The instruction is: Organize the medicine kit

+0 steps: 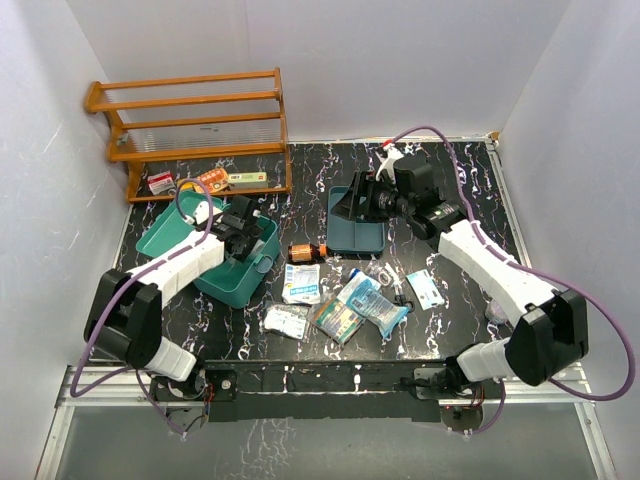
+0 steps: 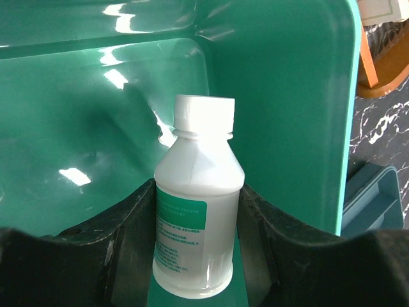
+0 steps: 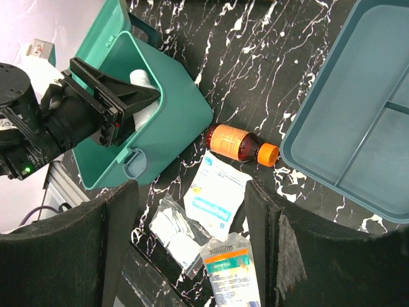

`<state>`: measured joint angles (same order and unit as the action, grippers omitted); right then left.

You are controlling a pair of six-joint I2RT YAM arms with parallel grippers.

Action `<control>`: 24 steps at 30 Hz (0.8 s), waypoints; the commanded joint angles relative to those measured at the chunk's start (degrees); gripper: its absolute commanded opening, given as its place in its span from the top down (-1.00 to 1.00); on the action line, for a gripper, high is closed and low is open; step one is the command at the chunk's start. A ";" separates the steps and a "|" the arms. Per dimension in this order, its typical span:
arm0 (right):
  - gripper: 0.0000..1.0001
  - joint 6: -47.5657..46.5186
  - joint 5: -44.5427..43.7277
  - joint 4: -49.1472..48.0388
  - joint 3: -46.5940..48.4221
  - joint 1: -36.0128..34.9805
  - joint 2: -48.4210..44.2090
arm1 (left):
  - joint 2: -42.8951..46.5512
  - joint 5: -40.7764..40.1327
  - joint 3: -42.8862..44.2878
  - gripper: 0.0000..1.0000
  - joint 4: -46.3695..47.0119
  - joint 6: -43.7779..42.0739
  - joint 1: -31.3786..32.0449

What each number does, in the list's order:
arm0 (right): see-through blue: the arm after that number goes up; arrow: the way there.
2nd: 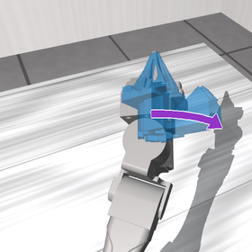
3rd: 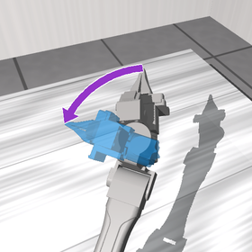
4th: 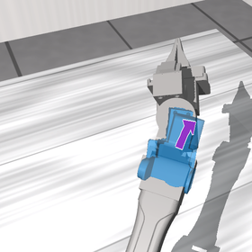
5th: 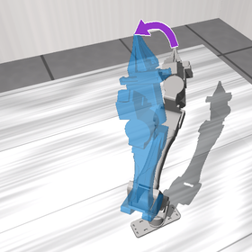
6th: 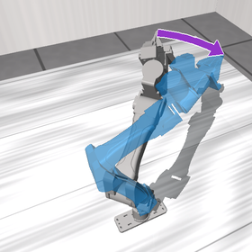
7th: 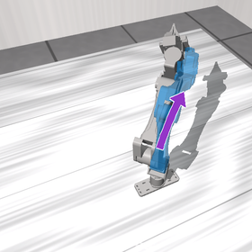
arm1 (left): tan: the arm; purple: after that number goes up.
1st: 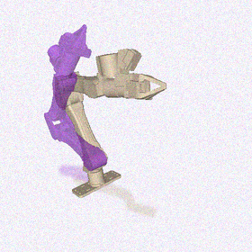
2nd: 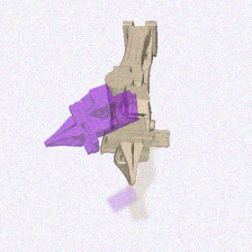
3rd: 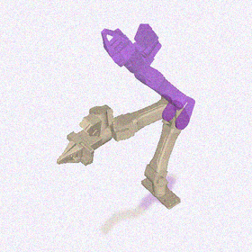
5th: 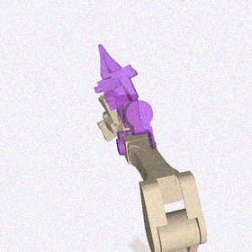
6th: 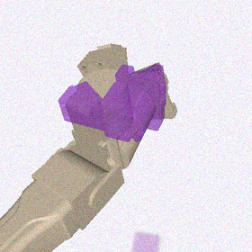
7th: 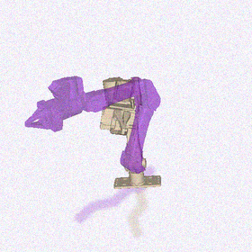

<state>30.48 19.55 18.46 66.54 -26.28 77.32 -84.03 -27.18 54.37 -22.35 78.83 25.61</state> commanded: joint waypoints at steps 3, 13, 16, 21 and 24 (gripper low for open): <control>-0.30 2.12 1.53 -1.36 3.78 -0.49 3.62 | -1.10 0.15 0.68 0.31 5.53 -3.15 -0.22; -0.33 0.60 4.08 -1.85 8.51 -2.61 9.46 | 0.59 -0.03 -2.32 -0.06 7.47 -4.08 -0.44; -0.33 1.10 3.75 -2.27 9.29 -2.99 10.81 | 0.89 0.82 -3.30 -0.10 9.06 -5.52 -0.88; -0.32 1.50 3.19 -2.55 10.46 -3.59 12.11 | 1.49 1.37 -5.25 -0.09 11.54 -7.46 -1.56; -0.32 1.83 2.89 -2.60 10.78 -3.99 12.49 | 2.12 0.21 -4.35 -0.12 11.13 -10.19 -1.61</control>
<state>31.79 22.79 19.05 73.71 -29.65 89.76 -85.36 -25.30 49.58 -12.23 72.40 24.43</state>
